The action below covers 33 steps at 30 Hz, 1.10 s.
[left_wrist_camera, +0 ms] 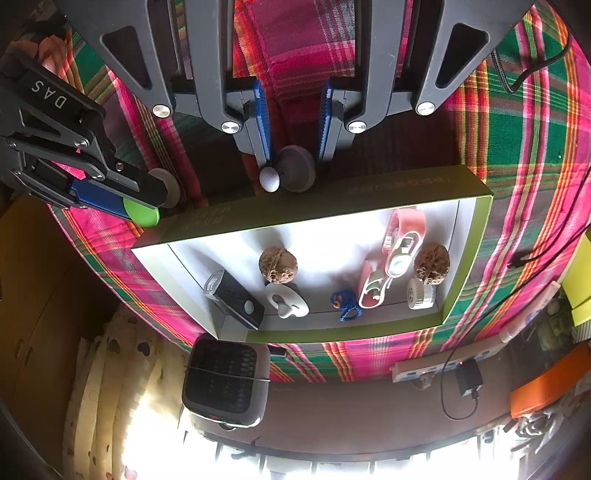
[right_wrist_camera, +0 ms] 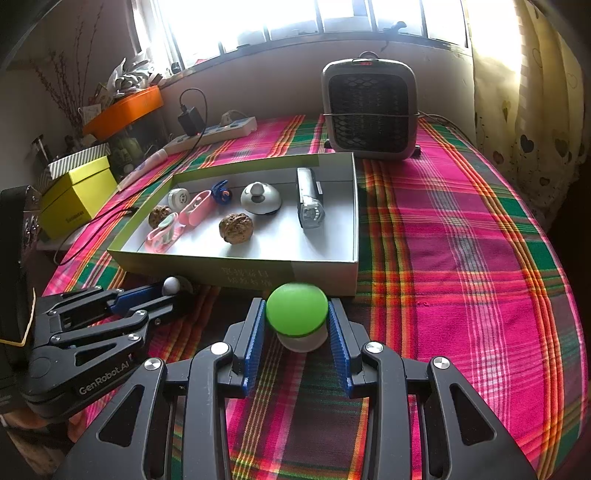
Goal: Organize objects
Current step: 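Close the left gripper on the white knob while the right gripper holds the green object, then carry the green object and white knob over the tray with both grippers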
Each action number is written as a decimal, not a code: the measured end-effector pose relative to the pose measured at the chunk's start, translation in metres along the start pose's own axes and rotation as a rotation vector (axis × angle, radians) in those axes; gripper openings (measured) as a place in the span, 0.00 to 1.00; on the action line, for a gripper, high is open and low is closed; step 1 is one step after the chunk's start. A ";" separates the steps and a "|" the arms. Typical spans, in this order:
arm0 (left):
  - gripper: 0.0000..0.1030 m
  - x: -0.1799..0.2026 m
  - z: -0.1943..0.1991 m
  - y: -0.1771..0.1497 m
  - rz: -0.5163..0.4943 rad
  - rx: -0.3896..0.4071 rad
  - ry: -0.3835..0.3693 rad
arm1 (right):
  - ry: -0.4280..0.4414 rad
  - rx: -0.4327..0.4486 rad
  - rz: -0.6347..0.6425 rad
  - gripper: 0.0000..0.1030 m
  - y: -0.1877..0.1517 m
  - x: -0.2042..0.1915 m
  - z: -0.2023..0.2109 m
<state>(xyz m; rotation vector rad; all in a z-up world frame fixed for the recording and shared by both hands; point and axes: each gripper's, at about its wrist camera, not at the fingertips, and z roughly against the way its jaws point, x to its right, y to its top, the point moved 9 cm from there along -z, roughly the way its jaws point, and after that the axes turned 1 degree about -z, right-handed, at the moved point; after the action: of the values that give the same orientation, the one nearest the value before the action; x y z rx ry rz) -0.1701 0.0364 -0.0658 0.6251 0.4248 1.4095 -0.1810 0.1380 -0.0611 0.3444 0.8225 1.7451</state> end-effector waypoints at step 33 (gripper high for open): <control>0.20 -0.002 0.020 0.001 0.001 0.051 0.002 | -0.007 0.013 0.010 0.34 0.000 -0.005 0.008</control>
<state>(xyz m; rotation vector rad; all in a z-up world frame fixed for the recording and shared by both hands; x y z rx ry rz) -0.1586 0.0314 -0.0501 0.6660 0.4634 1.4042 -0.1745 0.1361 -0.0552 0.3638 0.8286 1.7475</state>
